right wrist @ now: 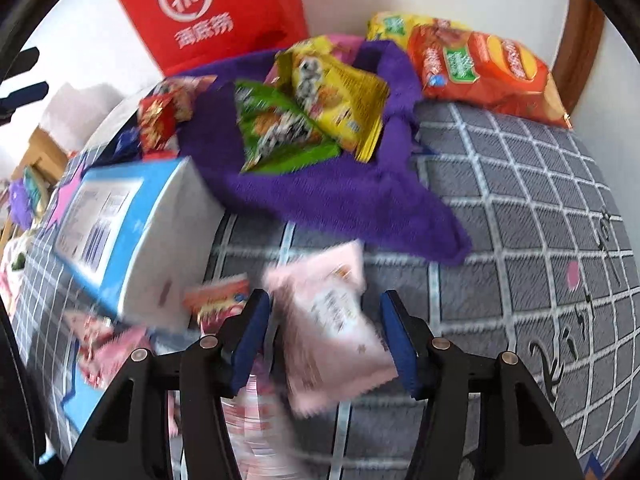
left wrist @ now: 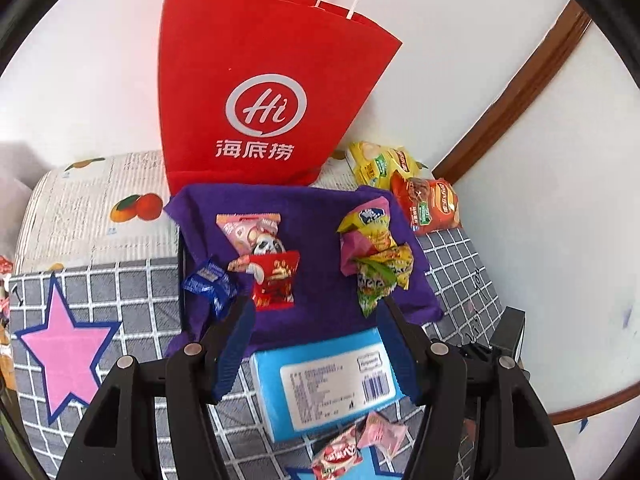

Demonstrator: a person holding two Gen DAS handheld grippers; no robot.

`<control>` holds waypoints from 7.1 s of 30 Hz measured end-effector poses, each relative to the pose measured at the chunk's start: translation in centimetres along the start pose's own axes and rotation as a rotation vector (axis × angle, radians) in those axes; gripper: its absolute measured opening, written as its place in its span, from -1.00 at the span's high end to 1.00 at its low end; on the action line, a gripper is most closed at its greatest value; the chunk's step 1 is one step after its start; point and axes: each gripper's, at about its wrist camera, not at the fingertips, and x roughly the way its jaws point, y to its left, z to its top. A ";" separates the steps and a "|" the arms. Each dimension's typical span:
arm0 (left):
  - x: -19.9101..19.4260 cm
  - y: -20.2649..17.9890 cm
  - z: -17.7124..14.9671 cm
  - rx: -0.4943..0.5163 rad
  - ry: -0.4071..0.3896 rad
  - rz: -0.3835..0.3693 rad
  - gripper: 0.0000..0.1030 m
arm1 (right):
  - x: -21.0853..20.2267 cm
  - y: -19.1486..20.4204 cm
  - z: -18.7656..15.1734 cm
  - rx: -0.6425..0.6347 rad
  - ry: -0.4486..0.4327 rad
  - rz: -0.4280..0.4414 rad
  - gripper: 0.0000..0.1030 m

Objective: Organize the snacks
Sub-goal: 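Move both tools to the loose candies and grasp a pink packet with the right tool, then grasp the red strawberry candy packet with the left tool while the right holds, then carry both held packets over the purple cloth, then lower both packets onto the cloth and open both tools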

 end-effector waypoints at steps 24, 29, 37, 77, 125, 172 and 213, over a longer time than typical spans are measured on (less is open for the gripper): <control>0.2 0.7 -13.2 0.001 0.056 0.084 -0.17 | -4.4 -0.1 -5.3 0.115 -0.182 -0.231 0.33; 2.8 -1.0 -17.0 0.021 0.094 0.079 -0.17 | -4.0 -0.6 -7.8 0.135 -0.188 -0.261 0.33; 5.8 -3.4 -19.3 0.025 0.119 0.102 -0.17 | -4.2 -1.3 -9.0 0.165 -0.237 -0.180 0.33; 5.4 -4.2 -20.2 0.097 -0.028 0.261 0.08 | -5.0 -0.7 -8.8 0.147 -0.243 -0.172 0.33; -4.5 -0.4 -2.6 0.049 -0.246 0.151 0.07 | -16.5 6.6 7.6 0.089 -0.440 -0.104 0.33; 0.6 5.5 1.6 -0.102 -0.191 0.179 0.07 | 0.5 5.8 16.9 0.070 -0.151 -0.027 0.33; 8.9 2.8 0.6 -0.048 0.028 0.170 0.07 | -4.6 4.0 16.6 0.088 -0.233 -0.109 0.12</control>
